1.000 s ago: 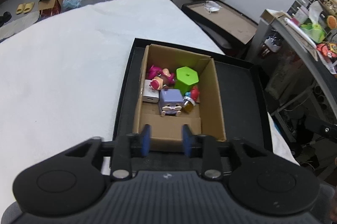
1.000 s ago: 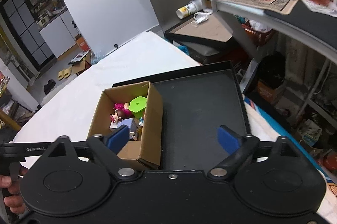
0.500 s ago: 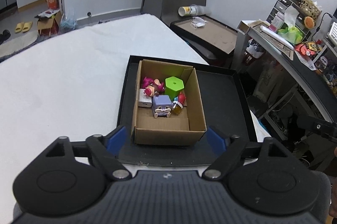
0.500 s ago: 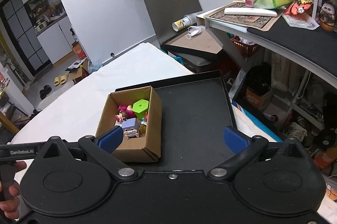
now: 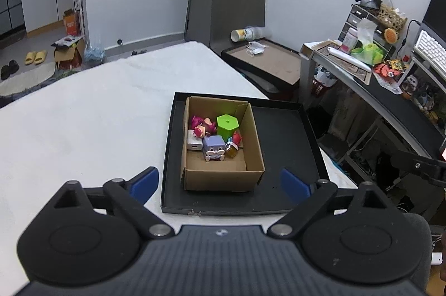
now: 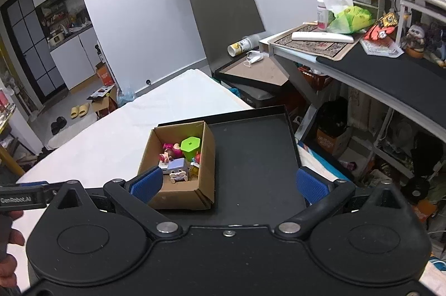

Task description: Organize rigid objects

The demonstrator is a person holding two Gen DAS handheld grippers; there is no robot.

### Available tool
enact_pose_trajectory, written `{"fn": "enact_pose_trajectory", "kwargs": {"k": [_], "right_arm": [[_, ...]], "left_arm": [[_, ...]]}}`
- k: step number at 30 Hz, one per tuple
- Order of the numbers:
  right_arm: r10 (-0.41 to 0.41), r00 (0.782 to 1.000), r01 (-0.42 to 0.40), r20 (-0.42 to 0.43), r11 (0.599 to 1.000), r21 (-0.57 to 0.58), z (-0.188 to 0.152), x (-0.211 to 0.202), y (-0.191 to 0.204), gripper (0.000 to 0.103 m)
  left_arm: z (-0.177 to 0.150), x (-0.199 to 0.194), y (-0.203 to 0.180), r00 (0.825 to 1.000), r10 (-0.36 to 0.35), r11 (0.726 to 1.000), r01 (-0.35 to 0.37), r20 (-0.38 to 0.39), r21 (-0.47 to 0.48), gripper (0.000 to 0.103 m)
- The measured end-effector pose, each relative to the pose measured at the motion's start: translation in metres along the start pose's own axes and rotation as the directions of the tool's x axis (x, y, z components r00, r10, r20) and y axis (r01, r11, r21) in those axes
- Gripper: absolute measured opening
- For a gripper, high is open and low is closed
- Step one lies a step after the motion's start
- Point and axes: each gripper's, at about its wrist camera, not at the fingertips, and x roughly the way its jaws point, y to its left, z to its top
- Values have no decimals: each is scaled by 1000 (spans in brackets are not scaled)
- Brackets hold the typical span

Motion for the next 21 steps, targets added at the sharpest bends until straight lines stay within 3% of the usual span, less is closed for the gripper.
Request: {"fn": "enact_pose_trajectory", "kwargs": {"k": [21], "right_arm": [[28,997,-28,72,1000,-2,-36,-65,8,103]], "left_arm": [[-43,-86,-26,992,-13,997,3,126,79,96]]}}
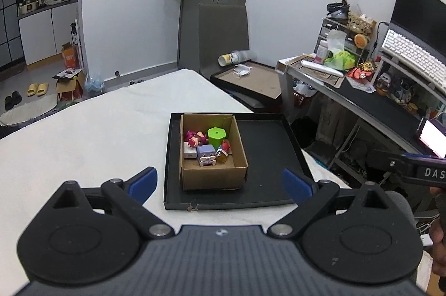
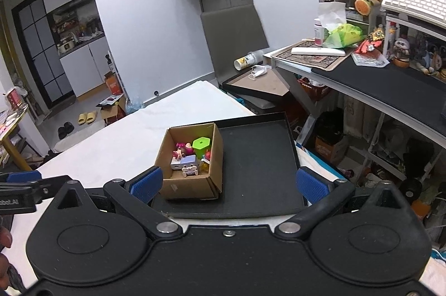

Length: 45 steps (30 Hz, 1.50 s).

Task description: Organize rigid objects

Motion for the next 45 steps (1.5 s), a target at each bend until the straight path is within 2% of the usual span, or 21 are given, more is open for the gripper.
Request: {"fn": "enact_pose_trajectory", "kwargs": {"k": [5,11,26,30,45], "right_arm": [[-24,1000,24,7,1000,1,-5,-7,1,103],[-9,1000,9,26,1000,11,-15,-13,4,103],[-20,999,19,-30,1000,-19,-37,8,19,103],[-48,999,47,-23,998,-36,-38,8,21,103],[-59,998,59,-1,997,-56,-37,3,27,103]], "left_arm": [[-6,-9,-2,1000,-10,1000,9,19,14,96],[-18,-11,-3,998,-43,999,42,38,25,96],[-40,8,21,1000,13,1000,-13,7,-17,96],[-42,9,23,1000,11,1000,-10,4,-27,97],[-42,5,16,1000,2,1000,-2,0,7,96]]}}
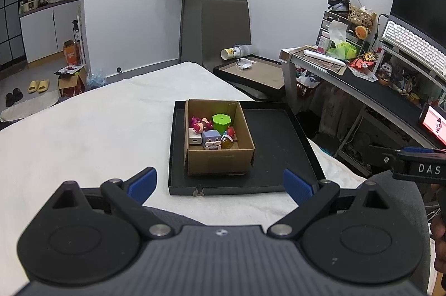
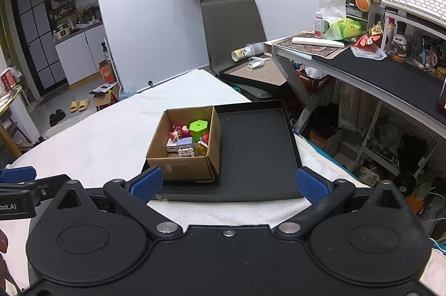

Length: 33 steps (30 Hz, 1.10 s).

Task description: Organize rigid objects

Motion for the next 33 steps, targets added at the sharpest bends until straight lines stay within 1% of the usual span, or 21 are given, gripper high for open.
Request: {"fn": "enact_pose_trajectory", "kwargs": {"k": [33], "right_arm": [[-1,1000,1,0,1000,9,1,1,-1,103]], "left_arm": [[1,-6,-4,1000,-5,1000,5,4,7,97]]}}
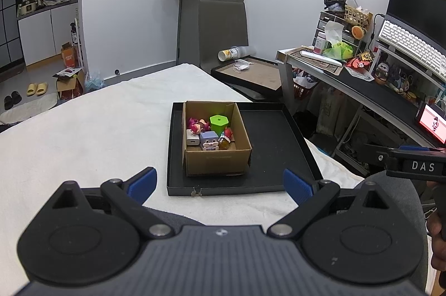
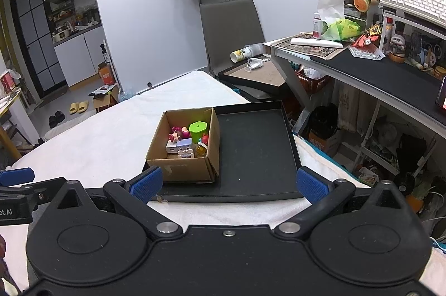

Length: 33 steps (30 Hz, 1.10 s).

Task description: Organize rigid objects

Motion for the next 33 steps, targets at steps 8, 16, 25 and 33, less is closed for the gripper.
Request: {"fn": "enact_pose_trajectory", "kwargs": {"k": [8,16,25,33], "right_arm": [[4,1000,-4,-2,1000,-2,-1,0,1,103],[4,1000,-4,-2,1000,1,-1,0,0,103],[8,1000,-8,-7,1000,-3,-2,0,1,103],[7,1000,-7,-10,1000,-1,-3,3,0,103]], "left_arm": [[0,-1,-1,1000,2,1000,-2,2,-1,97],[0,-3,-1,1000,-6,1000,6,3,5,97],[-1,-3,0,1000,-16,1000,16,13,1,96],[-4,-5,2,999,-16,1000,16,30,1,97]]}}
